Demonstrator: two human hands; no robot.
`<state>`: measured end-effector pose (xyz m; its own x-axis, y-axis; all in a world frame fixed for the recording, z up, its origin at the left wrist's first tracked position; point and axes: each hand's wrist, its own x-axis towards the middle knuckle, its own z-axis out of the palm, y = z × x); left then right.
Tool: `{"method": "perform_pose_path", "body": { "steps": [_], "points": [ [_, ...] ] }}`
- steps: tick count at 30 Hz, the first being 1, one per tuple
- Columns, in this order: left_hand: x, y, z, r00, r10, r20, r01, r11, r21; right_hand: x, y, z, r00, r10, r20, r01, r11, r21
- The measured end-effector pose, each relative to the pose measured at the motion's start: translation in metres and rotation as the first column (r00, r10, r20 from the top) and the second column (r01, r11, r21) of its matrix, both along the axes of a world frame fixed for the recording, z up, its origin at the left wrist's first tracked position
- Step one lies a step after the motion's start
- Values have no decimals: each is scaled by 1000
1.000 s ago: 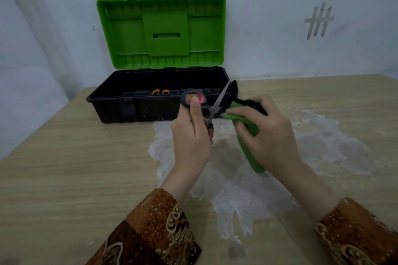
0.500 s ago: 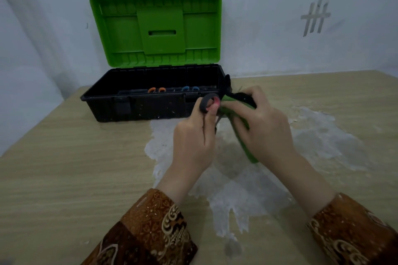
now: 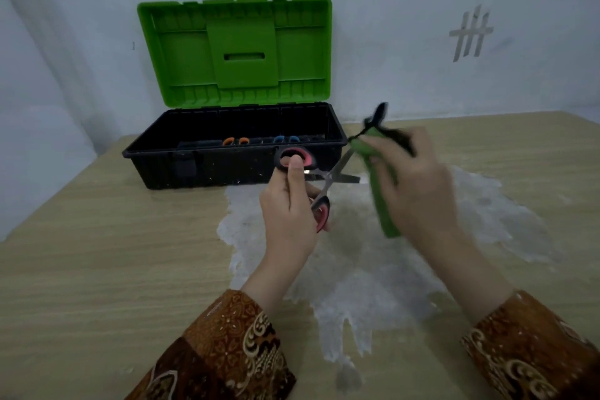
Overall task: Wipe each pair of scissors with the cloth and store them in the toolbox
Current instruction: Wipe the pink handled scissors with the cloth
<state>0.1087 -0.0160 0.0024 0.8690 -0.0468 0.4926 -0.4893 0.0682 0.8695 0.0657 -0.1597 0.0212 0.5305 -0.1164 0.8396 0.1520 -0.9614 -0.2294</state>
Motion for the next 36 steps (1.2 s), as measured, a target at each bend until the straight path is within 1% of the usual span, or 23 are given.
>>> {"method": "perform_pose_path", "body": {
  "steps": [3, 5, 9, 12, 14, 16, 18, 20, 22, 24, 26, 28, 30, 32, 34, 36],
  "points": [
    [7, 3, 2, 996, 72, -48, -75, 994, -77, 3, 29, -17, 979, 176, -99, -188, 975, -122],
    [12, 7, 2, 995, 83, -62, -90, 989, -116, 4, 31, -20, 969, 207, -134, -232, 950, -208],
    [13, 6, 0, 992, 50, -116, -69, 985, -161, 4, 21, -14, 983, 136, -122, -164, 952, -259],
    [12, 2, 0, 988, 16, -155, -44, 983, -181, -2, 19, -8, 984, 116, -132, -153, 936, -317],
    [11, 3, 2, 983, 1, -186, -40, 977, -209, -7, 16, -2, 991, 79, -106, -111, 932, -344],
    [11, 6, 5, 982, 7, -188, -47, 976, -212, -10, 9, 3, 997, 42, -62, -59, 952, -301],
    [13, 7, 4, 987, 27, -158, -56, 981, -184, -10, 8, 1, 997, 66, -30, -71, 974, -213],
    [11, 5, 2, 989, 30, -142, -58, 980, -191, -7, 15, -5, 989, 137, -57, -146, 961, -235],
    [8, 2, 2, 988, 27, -151, -59, 976, -210, -5, 21, -9, 980, 141, -139, -177, 940, -293],
    [8, 4, 5, 981, -1, -192, -50, 965, -258, -3, 13, -7, 992, 51, -119, -81, 963, -258],
    [10, 8, 9, 980, -7, -198, -50, 960, -277, -3, -2, -1, 998, -22, -50, 15, 991, -135],
    [9, 7, 8, 989, 25, -146, -57, 975, -216, -6, -6, 1, 1000, -21, 14, 22, 998, -60],
    [4, 2, 3, 998, 34, -45, -40, 989, -142, -5, 5, -1, 997, 55, 45, -51, 995, -81],
    [-2, -1, 0, 996, 30, 80, -28, 999, -24, -3, 18, -3, 994, 108, -10, -108, 988, -112],
    [-5, 1, 2, 984, 7, 176, -17, 998, 54, 1, 19, -3, 996, 58, -67, -65, 991, -114],
    [-3, 4, 1, 976, -53, 210, 35, 995, 92, 4, 7, -3, 997, -36, -73, 30, 995, -94]
  ]
}}
